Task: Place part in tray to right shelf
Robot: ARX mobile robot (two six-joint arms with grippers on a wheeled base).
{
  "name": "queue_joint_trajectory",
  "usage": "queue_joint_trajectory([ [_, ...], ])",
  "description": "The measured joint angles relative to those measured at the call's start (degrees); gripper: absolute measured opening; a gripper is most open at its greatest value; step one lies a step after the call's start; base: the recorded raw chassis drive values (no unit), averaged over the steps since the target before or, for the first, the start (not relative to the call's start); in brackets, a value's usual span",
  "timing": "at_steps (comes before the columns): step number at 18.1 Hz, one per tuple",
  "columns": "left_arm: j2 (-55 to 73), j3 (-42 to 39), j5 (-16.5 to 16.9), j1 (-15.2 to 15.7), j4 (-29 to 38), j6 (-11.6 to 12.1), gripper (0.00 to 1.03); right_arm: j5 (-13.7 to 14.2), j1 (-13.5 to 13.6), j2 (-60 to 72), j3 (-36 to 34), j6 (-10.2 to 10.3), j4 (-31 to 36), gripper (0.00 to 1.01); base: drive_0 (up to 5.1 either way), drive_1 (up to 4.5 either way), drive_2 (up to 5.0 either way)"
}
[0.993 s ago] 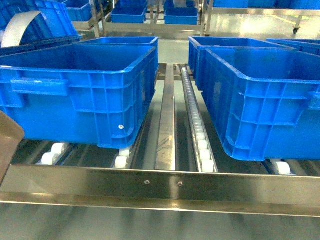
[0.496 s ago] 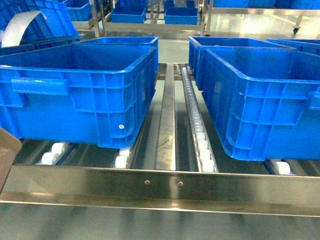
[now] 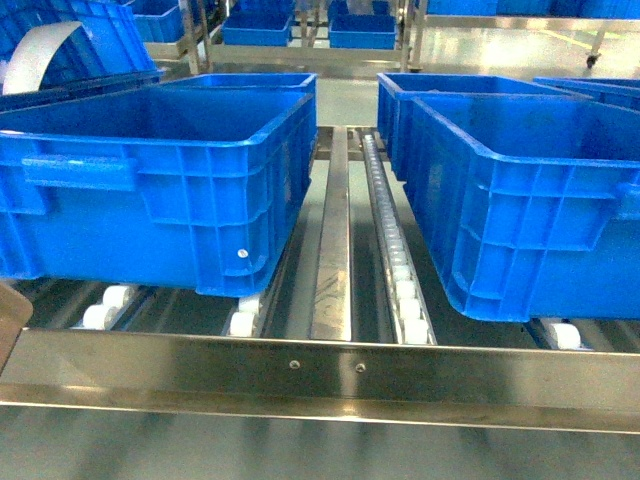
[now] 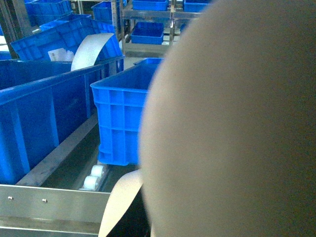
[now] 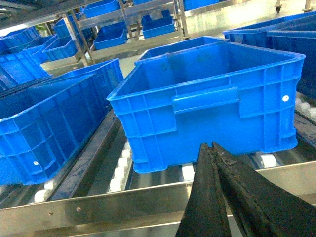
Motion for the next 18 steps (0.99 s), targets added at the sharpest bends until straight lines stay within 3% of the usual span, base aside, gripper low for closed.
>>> queue_joint_trajectory([
  [10, -8.68, 0.00, 0.00, 0.00, -8.50, 0.00, 0.14, 0.00, 0.00, 0.00, 0.00, 0.00, -0.02, 0.02, 0.0, 0.00, 0.0],
  [13, -17.75, 0.02, -0.07, 0.00, -19.87, -0.09, 0.14, 0.00, 0.00, 0.00, 0.00, 0.00, -0.02, 0.02, 0.0, 0.00, 0.0],
  [14, -17.99, 0.02, -0.11, 0.00, -17.33, 0.00, 0.14, -0.02, 0.00, 0.00, 0.00, 0.00, -0.02, 0.02, 0.0, 0.00, 0.0],
  [18, -18.01, 0.04, -0.04, 0.00, -18.32, 0.00, 0.14, -0.02, 0.00, 0.00, 0.00, 0.00, -0.02, 0.02, 0.0, 0.00, 0.0],
])
